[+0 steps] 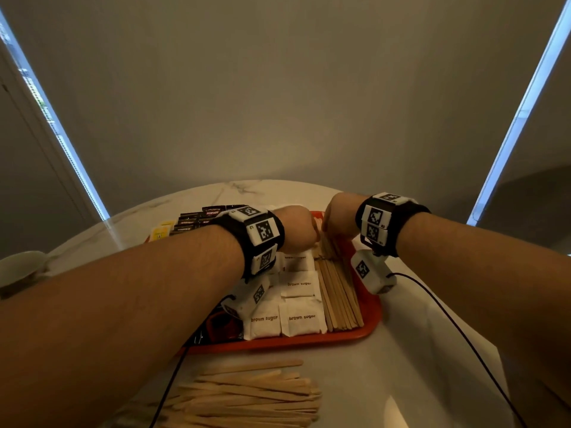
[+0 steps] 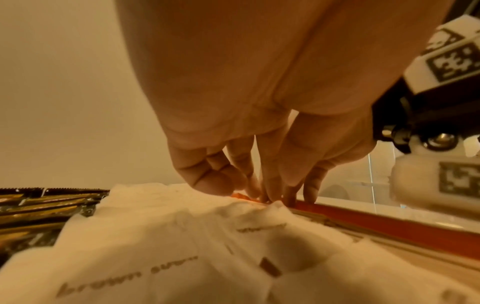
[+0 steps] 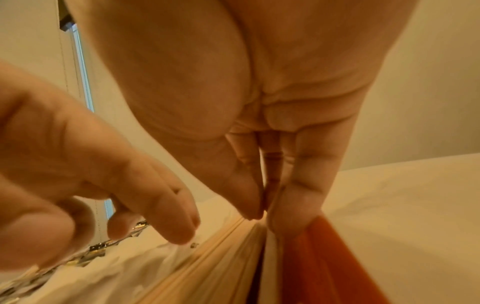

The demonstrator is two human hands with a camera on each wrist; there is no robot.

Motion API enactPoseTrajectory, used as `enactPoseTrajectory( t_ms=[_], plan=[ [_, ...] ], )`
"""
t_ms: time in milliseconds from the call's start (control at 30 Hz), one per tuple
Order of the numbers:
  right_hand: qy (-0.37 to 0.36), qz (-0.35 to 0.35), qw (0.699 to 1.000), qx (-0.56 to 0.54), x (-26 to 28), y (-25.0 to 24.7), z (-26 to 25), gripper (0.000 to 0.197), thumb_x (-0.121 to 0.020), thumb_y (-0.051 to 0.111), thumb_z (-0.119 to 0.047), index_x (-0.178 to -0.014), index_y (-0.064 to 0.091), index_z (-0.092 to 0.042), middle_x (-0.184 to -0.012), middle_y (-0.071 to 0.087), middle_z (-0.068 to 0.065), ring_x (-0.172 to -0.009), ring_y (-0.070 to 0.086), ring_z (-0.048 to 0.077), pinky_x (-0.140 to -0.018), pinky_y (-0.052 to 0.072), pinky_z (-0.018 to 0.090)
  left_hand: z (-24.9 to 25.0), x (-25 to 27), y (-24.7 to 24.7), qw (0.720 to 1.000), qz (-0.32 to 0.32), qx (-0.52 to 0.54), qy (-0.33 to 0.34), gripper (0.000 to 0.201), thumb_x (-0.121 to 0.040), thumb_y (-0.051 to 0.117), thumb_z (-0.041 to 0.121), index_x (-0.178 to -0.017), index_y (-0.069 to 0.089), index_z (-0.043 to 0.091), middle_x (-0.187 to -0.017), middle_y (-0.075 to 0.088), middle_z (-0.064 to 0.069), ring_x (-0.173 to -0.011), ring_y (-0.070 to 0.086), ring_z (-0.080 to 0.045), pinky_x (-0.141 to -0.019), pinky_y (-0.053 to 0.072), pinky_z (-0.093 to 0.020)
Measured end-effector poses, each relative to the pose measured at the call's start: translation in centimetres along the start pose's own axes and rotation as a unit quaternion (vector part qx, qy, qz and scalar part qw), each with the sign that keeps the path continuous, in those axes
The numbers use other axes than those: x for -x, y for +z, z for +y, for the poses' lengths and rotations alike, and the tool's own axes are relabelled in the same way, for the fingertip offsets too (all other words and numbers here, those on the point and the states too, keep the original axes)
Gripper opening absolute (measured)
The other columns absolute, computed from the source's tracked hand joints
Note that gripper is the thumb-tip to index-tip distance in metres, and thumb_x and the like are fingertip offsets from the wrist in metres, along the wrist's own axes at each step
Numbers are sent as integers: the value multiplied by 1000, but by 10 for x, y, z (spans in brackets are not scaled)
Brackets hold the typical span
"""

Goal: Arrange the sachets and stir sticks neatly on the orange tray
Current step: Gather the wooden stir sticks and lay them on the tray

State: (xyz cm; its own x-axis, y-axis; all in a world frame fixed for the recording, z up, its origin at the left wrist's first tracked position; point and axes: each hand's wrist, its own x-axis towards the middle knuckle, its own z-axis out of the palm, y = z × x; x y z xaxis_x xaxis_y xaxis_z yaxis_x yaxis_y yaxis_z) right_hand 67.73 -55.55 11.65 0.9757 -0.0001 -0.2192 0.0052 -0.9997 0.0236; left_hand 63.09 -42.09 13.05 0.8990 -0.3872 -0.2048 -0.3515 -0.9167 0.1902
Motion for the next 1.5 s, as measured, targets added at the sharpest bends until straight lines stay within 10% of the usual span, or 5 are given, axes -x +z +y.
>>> enactPoseTrajectory(
  t_ms=[267,700,833,1200,1500],
  plan=[
    [-18,-3,1000,-19,-6,-1,15,33,-84,76,-16,-116,74,-9,-90,69,2,-74,62,16,-66,50,26,-7,-18,13,999,-32,-43,4,37,-101,49,12,-133,68,10,-138,64,-11,-127,59,-29,-106,48,-39],
    [-10,12,993,-116,-15,0,7,25,-84,73,-16,-109,76,-10,-89,73,3,-83,73,20,-67,58,29,-5,-25,16,999,-26,27,-12,35,-100,53,14,-130,69,10,-131,68,-11,-119,64,-28,-100,52,-36],
    [-18,-40,997,-57,-12,6,6,39,-95,68,-25,-133,65,-16,-131,67,10,-120,65,26,-104,52,37,-4,-15,10,998,-9,67,-9,36,-100,54,12,-133,68,12,-134,67,-8,-121,62,-27,-99,50,-35],
    [15,-150,980,-128,79,5,15,21,-86,80,-23,-105,76,-14,-90,77,4,-70,68,14,-57,54,22,9,43,12,993,-67,38,95,31,-100,60,18,-127,73,27,-128,69,10,-120,59,-11,-99,47,-30],
    [-38,-76,989,-119,137,6,-6,20,-91,73,-29,-109,74,-22,-95,74,-1,-87,71,15,-70,61,27,17,103,7,996,-7,35,83,33,-100,58,16,-128,73,22,-127,70,2,-116,63,-18,-102,52,-36]
  ],
)
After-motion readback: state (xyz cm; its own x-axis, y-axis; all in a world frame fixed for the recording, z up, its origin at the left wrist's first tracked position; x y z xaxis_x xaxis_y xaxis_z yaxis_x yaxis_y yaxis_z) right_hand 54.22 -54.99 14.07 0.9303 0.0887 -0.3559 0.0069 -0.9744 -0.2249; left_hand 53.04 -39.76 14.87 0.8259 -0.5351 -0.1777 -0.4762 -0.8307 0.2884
